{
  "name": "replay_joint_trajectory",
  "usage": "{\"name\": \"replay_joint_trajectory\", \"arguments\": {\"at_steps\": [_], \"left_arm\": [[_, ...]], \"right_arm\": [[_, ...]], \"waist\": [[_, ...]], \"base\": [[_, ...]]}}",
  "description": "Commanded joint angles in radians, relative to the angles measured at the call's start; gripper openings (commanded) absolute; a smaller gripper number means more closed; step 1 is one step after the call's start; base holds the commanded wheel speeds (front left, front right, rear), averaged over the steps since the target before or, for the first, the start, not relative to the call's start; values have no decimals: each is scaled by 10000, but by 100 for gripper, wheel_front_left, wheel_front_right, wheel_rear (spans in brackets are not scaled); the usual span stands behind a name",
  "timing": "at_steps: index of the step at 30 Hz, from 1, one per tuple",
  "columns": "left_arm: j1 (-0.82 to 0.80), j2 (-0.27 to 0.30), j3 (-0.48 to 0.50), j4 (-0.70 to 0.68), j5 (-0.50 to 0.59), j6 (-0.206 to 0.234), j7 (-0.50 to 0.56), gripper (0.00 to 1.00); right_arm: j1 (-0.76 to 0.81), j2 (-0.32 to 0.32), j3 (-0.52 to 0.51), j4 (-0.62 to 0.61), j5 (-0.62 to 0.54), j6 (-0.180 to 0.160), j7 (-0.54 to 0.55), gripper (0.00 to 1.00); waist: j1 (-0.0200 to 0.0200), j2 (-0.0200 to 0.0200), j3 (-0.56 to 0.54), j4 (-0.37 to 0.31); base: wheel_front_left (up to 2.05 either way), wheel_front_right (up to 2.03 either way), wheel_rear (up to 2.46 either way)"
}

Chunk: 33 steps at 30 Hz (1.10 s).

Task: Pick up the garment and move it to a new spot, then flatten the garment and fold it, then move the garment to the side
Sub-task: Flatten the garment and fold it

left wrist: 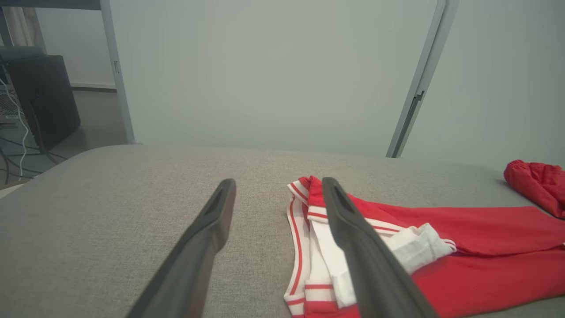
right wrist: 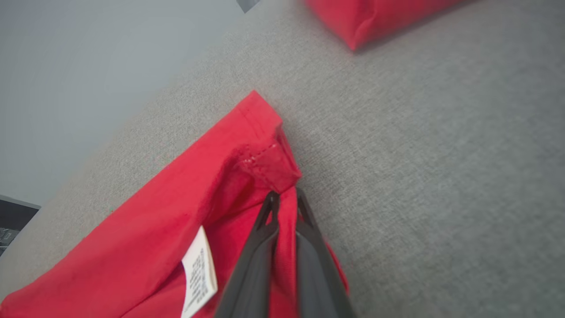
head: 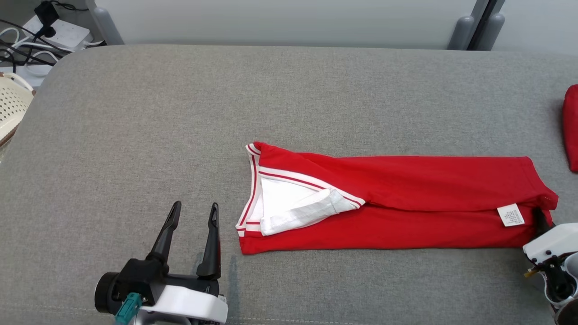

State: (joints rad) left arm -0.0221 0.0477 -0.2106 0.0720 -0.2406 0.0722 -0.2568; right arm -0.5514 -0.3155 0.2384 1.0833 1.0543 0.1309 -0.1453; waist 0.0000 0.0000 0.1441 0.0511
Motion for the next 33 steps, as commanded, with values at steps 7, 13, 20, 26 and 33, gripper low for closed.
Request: {"name": "replay_joint_trajectory", "arguments": {"at_steps": [7, 13, 20, 26, 33], "left_arm": [[-73, 26, 313, -256, -128, 53, -49, 100], [-45, 26, 289, -255, -171, 70, -49, 100], [11, 26, 225, -292, -304, 157, -49, 100], [2, 26, 186, -296, -380, 222, -49, 100], [-12, 26, 116, -313, -459, 309, -49, 100]], "right_arm": [[669, -524, 557, -919, 337, -2, -455, 0], [957, -615, 964, -2074, 650, -2, -772, 0], [1109, -659, 1679, -3623, 685, -2, -1033, 0], [926, -478, 2177, -4408, 675, -2, -1093, 0], [589, -185, 2826, -5170, 748, -2, -1111, 0]], "waist": [[0, 0, -161, -137], [0, 0, -252, -100], [0, 0, -252, 188], [0, 0, -283, 573], [0, 0, -268, 1188]], "base": [[0, 0, 0], [0, 0, 0], [0, 0, 0], [0, 0, 0], [0, 0, 0]]}}
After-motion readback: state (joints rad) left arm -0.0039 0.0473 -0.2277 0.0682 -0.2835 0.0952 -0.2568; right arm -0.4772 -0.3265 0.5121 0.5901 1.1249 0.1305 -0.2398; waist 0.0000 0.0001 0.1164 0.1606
